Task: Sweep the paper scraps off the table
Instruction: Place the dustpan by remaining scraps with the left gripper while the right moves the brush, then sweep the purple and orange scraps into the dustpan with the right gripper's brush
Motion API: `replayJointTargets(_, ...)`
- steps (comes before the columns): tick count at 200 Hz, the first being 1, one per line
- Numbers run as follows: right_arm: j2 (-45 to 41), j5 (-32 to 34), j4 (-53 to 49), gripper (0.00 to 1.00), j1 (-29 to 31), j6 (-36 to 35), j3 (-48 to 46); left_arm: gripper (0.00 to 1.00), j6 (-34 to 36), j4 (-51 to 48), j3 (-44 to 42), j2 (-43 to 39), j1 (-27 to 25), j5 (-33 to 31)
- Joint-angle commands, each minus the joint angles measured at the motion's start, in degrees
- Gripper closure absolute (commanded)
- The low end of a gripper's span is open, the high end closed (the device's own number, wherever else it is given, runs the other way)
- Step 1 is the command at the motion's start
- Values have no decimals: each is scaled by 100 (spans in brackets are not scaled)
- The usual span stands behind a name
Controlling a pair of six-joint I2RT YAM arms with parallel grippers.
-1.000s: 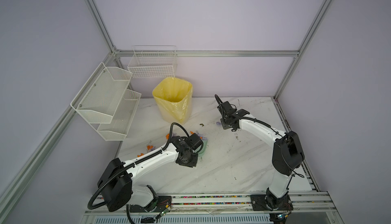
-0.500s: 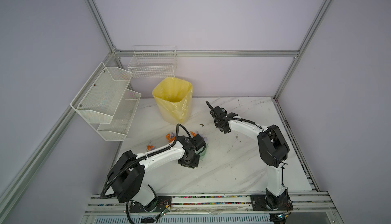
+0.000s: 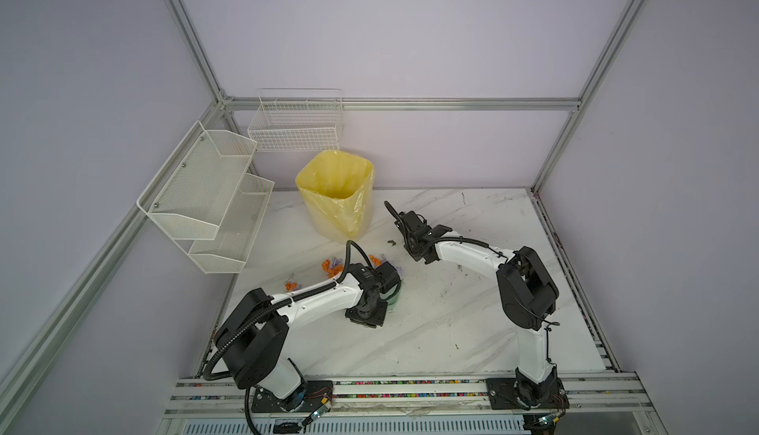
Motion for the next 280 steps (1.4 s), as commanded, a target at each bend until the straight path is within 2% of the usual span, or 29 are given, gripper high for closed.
replayJointTargets(1, -125, -891, -466, 100, 99, -69, -77, 100, 220, -152, 550, 161, 53, -70)
replayJointTargets(36, -393, -1816, -488, 100, 158, 2, -278, 100, 360, -176, 650, 184, 113, -211)
replayJointTargets(123, -317, -3140, -846, 100, 232, 547, -348, 100, 762, 92, 577, 127, 641, -106)
replayJointTargets(171, -864, -3932, -536, 100, 243, 687, -1045, 100, 873, 162, 584, 242, 775, -150)
replayJointTargets(231, -1623, -5266, -237, 100, 245, 794, -1801, 100, 944, 181, 578, 350, 785, -218)
replayJointTargets(246, -1721, -5344, -219, 100, 236, 905, -1867, 100, 953, 179, 566, 329, 781, -261)
replayJointTargets(280, -1777, -4713, -318, 100, 160, 1439, -1834, 100, 958, 180, 534, 237, 779, -275)
